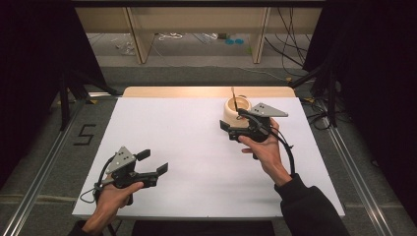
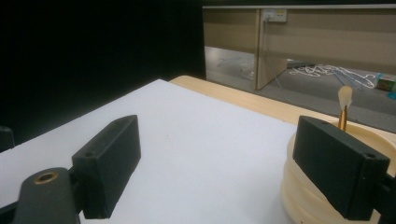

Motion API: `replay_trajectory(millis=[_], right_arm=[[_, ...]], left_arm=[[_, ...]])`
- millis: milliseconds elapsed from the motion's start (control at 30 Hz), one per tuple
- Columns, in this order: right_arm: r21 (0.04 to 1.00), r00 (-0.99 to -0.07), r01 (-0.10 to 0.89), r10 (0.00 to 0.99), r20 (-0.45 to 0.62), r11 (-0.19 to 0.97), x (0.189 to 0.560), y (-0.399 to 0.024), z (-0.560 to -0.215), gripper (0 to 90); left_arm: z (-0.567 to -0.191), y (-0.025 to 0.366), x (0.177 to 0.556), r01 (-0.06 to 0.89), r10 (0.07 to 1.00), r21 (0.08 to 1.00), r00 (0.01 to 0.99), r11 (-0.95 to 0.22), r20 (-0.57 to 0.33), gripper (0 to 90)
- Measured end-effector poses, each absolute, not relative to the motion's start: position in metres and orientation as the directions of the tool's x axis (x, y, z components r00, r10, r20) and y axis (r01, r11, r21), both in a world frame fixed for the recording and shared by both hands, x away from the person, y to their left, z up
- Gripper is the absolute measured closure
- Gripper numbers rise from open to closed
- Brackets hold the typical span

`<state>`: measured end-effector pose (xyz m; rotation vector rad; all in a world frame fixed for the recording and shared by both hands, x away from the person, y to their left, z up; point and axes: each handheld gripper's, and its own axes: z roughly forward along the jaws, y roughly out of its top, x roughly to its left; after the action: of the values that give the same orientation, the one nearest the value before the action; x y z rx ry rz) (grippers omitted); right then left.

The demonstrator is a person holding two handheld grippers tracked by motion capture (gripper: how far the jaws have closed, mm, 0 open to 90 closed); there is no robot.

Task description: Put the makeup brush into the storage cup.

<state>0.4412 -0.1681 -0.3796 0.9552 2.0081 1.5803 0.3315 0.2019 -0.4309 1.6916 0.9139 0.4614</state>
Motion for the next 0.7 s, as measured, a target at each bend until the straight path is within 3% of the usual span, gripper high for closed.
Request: replay_trajectory(millis=[700], right_arm=[[0.944,-0.682,0.301,0.723,0.113,0.136,0.419,-0.174,-0.397,15.7]], left_arm=[[-0.431,0.202,0.332,0.336,0.766,0.937,0.626,-0.1,-0.143,15.9]])
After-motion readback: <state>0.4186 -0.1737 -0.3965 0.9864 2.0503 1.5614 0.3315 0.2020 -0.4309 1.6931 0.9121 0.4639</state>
